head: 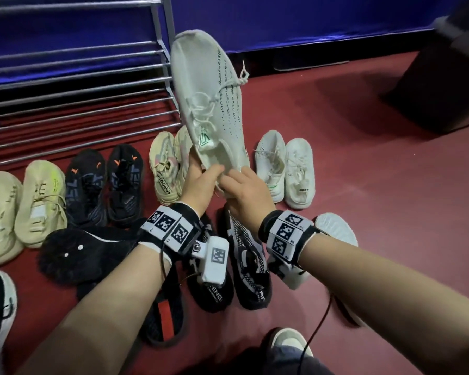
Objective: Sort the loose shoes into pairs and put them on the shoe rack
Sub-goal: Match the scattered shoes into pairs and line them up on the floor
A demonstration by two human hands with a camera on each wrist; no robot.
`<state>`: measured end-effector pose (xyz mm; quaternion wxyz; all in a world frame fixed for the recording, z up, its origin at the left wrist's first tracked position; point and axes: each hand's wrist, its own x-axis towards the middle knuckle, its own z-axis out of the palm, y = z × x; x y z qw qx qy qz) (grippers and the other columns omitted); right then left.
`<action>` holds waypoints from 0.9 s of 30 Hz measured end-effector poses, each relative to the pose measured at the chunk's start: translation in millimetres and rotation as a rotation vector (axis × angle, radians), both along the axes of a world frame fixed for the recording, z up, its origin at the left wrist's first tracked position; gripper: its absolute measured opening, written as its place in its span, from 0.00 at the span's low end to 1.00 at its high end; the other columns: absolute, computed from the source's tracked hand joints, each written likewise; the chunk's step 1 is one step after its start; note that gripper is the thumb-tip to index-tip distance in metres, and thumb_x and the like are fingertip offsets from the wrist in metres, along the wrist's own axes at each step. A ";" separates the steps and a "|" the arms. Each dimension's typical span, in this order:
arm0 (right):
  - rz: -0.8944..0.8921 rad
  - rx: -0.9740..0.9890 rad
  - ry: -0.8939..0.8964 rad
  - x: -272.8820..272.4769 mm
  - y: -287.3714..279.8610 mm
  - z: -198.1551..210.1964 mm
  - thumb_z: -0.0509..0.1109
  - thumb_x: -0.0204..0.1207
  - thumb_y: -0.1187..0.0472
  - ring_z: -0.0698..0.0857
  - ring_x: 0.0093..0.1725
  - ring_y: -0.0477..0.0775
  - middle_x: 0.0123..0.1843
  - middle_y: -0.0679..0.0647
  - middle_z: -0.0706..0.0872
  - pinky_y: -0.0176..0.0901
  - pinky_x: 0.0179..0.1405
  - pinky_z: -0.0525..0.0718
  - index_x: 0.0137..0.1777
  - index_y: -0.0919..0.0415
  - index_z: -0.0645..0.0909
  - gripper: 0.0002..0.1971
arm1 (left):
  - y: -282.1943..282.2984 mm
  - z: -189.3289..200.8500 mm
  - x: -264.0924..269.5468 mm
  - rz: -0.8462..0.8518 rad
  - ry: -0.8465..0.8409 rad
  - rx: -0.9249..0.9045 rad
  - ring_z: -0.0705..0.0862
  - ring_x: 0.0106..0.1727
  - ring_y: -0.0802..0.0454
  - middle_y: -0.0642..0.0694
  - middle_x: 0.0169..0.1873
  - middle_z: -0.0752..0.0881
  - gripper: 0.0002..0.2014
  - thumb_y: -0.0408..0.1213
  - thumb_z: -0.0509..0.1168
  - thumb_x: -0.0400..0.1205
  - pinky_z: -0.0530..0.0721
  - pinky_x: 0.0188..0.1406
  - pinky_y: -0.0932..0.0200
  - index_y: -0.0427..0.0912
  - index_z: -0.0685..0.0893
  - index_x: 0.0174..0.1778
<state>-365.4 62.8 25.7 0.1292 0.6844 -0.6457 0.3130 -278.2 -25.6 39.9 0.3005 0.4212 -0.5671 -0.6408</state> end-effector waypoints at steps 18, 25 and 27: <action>-1.454 1.082 -0.298 -77.4 157.1 -110.5 0.65 0.73 0.64 0.81 0.57 0.63 0.59 0.64 0.78 0.51 0.59 0.81 0.60 0.61 0.75 0.15 | 66.8 -88.2 27.4 -0.331 -0.426 0.276 0.82 0.48 0.45 0.46 0.55 0.81 0.21 0.33 0.55 0.83 0.87 0.46 0.40 0.61 0.70 0.67; -1.427 1.108 -0.381 -93.4 171.4 -115.5 0.54 0.75 0.56 0.77 0.62 0.70 0.62 0.69 0.77 0.59 0.63 0.76 0.67 0.62 0.67 0.21 | 60.8 -90.1 33.2 -0.380 -0.515 0.279 0.85 0.53 0.42 0.43 0.57 0.82 0.21 0.36 0.57 0.81 0.89 0.40 0.38 0.58 0.72 0.69; -1.420 1.078 -0.557 -99.3 172.5 -101.0 0.71 0.68 0.54 0.81 0.60 0.69 0.59 0.67 0.78 0.53 0.55 0.80 0.69 0.61 0.65 0.31 | 59.9 -90.8 36.4 -0.383 -0.547 0.194 0.85 0.54 0.42 0.43 0.56 0.85 0.21 0.39 0.61 0.78 0.89 0.46 0.41 0.57 0.75 0.68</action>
